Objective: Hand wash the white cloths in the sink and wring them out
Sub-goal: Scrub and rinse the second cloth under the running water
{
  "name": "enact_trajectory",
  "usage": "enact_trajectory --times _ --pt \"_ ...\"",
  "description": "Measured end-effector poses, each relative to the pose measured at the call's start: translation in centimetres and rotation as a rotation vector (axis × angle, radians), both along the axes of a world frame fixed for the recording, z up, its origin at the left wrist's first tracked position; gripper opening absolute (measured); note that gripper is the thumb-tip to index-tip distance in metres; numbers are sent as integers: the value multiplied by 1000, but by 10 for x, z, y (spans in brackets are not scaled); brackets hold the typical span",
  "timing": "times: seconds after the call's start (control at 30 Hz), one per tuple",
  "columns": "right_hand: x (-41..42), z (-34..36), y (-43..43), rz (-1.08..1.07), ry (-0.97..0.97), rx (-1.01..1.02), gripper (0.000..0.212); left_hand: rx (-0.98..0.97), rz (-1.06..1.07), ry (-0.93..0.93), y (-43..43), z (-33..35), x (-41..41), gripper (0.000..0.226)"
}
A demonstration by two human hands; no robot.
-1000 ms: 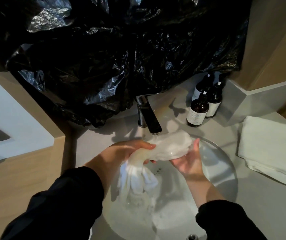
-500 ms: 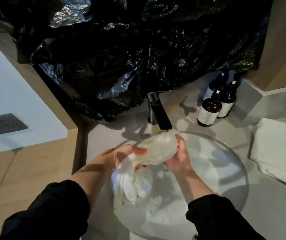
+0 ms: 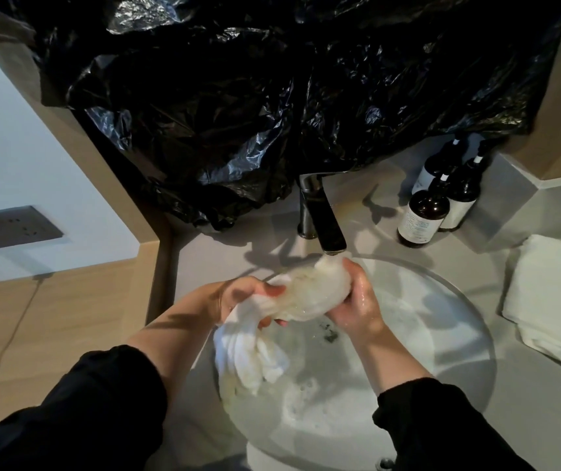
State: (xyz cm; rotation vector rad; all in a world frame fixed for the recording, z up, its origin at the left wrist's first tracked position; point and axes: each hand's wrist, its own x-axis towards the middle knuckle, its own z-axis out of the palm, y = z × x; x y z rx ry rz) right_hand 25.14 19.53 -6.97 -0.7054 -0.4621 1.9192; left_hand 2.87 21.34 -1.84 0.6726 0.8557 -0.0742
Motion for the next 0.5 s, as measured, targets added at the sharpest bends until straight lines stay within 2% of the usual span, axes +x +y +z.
enact_trajectory --times 0.1,0.2,0.27,0.33,0.4,0.43,0.5 --pt "14 2 6 -51 -49 -19 67 16 161 17 -6 1 21 51" --pt "26 5 11 -125 -141 -250 45 131 326 41 -14 2 45 41" --pt "35 8 13 -142 -45 -455 46 80 472 -33 -21 0 57 51" --pt "40 12 10 -113 -52 -492 49 2 573 -163 -28 0 67 61" --pt "42 9 5 -55 -136 -514 47 -27 630 -207 -36 7 78 38" --pt "44 5 0 -29 -155 -531 48 -18 676 -170 -40 8 83 25" --pt "50 4 -11 29 -196 -521 49 -16 789 -95 -47 14 94 21"
